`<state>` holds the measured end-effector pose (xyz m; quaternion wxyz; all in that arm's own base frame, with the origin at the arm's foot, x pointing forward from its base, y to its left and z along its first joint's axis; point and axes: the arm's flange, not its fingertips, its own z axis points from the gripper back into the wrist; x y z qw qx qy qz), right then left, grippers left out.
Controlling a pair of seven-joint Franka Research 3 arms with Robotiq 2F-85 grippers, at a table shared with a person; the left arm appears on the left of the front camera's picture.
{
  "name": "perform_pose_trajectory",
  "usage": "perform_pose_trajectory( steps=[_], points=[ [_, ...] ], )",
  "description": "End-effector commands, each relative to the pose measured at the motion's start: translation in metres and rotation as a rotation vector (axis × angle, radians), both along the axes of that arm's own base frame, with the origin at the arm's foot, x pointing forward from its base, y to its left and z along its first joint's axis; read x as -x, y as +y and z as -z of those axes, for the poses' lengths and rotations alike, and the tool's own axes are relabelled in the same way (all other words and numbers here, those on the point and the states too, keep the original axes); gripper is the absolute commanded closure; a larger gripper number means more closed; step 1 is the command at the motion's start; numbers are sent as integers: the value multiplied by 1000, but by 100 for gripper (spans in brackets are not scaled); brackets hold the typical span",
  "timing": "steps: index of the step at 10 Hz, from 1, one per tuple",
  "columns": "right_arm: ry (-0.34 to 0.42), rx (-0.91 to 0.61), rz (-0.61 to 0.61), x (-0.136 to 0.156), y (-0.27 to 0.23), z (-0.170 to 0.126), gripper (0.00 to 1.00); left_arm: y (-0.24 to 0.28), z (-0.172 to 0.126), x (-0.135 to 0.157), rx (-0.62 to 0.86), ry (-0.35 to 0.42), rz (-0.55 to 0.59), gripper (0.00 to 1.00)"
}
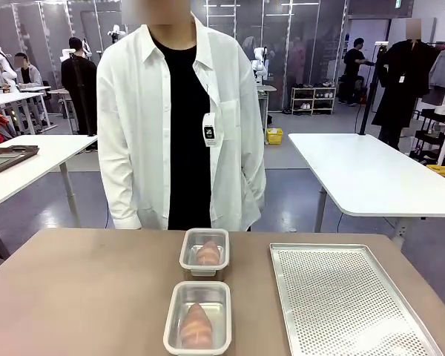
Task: Place the bread into the airtight container.
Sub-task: Pick up a Butter Roll and place it into an empty Airtight Container.
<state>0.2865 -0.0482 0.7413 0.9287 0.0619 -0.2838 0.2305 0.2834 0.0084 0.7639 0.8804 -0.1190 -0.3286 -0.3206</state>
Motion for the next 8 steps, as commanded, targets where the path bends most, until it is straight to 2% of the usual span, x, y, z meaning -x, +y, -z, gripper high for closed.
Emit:
perform_pose_trajectory(
  steps=[1, 8],
  points=[
    [2, 0, -9, 0, 1, -1, 0, 1, 0, 0, -12, -4, 13, 0],
    [2, 0, -9, 0, 1, -1, 0, 1, 0, 0, -12, -4, 13, 0]
  ],
)
